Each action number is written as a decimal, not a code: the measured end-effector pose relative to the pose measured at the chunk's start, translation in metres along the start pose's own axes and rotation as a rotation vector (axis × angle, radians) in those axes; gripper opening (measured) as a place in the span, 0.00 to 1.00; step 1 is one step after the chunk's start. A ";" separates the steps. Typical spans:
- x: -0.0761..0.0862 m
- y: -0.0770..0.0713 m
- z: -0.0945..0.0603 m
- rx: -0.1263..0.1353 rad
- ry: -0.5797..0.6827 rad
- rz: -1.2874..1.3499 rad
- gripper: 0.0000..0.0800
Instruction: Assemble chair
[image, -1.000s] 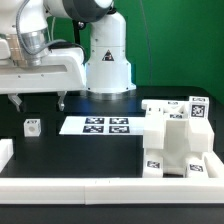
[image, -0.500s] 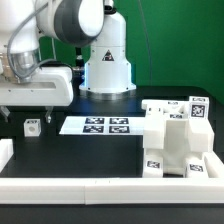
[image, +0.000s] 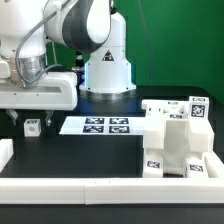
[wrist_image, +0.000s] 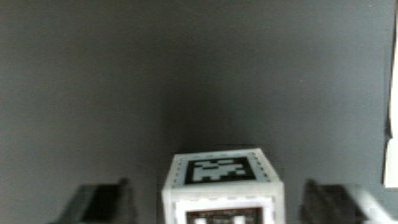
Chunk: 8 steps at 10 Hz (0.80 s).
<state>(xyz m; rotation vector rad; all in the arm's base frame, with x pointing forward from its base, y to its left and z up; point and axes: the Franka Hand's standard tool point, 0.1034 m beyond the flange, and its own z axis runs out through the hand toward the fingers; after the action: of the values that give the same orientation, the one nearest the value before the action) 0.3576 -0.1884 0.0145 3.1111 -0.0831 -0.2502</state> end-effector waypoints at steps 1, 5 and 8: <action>0.000 0.000 0.000 -0.001 0.001 -0.006 0.49; 0.011 -0.033 -0.018 0.007 0.058 -0.206 0.35; 0.004 -0.024 -0.020 -0.080 0.093 -0.443 0.35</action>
Offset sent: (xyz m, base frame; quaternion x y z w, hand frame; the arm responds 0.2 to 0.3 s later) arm 0.0151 0.0558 0.0227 0.0234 0.0541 -0.1108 0.9921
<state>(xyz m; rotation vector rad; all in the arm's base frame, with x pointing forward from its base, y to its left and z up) 0.3658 -0.1646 0.0335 3.0144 0.6053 -0.1079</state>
